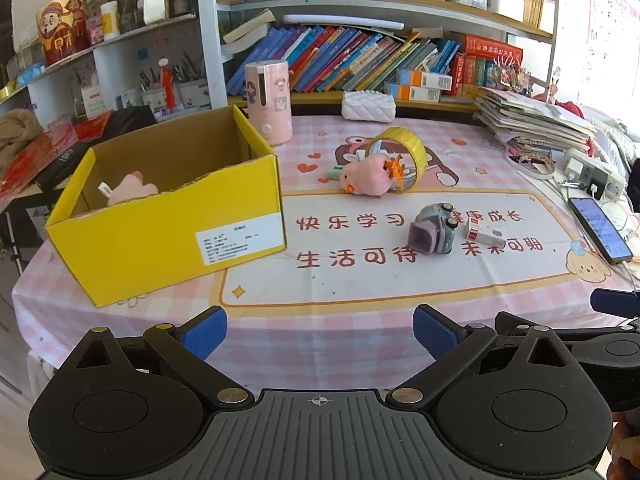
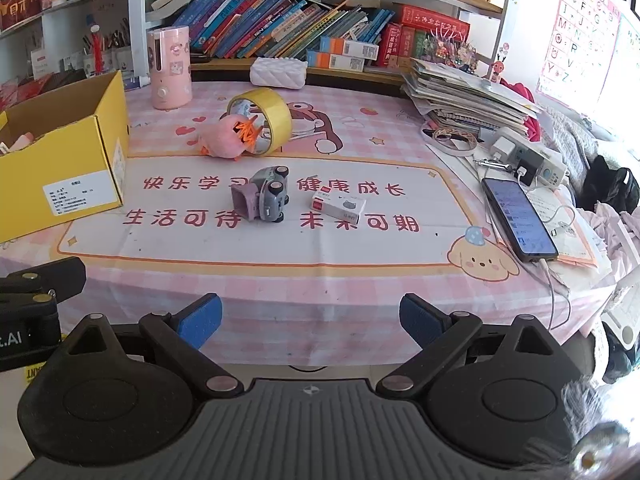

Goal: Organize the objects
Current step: 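Move both grippers toward the grey toy car and small white box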

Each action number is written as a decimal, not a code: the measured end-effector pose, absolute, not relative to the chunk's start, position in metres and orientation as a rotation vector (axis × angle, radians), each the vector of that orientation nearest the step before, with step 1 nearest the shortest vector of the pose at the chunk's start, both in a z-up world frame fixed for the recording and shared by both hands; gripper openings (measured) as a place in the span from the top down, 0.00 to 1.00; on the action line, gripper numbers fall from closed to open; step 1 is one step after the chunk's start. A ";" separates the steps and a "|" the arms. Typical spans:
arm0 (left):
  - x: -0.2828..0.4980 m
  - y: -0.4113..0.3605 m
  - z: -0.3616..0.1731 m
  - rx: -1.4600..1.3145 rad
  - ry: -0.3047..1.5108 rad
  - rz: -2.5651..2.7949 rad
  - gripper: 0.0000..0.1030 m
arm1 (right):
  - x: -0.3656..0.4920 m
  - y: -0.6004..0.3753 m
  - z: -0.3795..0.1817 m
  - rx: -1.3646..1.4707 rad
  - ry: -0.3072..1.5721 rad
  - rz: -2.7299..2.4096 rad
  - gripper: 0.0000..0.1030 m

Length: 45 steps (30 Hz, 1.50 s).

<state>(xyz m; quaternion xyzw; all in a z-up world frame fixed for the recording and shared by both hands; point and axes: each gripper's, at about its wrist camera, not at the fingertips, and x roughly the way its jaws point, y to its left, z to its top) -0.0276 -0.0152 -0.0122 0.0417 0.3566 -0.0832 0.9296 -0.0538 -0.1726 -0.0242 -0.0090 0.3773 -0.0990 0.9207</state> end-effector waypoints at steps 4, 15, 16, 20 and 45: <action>-0.019 -0.023 -0.014 0.084 0.739 -0.170 0.02 | -0.044 -0.180 -0.026 -0.020 0.788 -0.201 0.07; 0.010 -0.039 -0.018 0.062 0.756 -0.160 0.02 | -0.012 -0.197 -0.028 -0.035 0.811 -0.182 0.07; 0.013 -0.041 -0.018 0.062 0.759 -0.160 0.02 | -0.009 -0.199 -0.028 -0.036 0.813 -0.181 0.07; 0.024 -0.049 -0.019 0.061 0.765 -0.155 0.02 | 0.002 -0.207 -0.030 -0.038 0.823 -0.178 0.07; 0.087 -0.103 -0.032 0.039 0.810 -0.113 0.02 | 0.089 -0.260 -0.050 -0.049 0.889 -0.042 0.29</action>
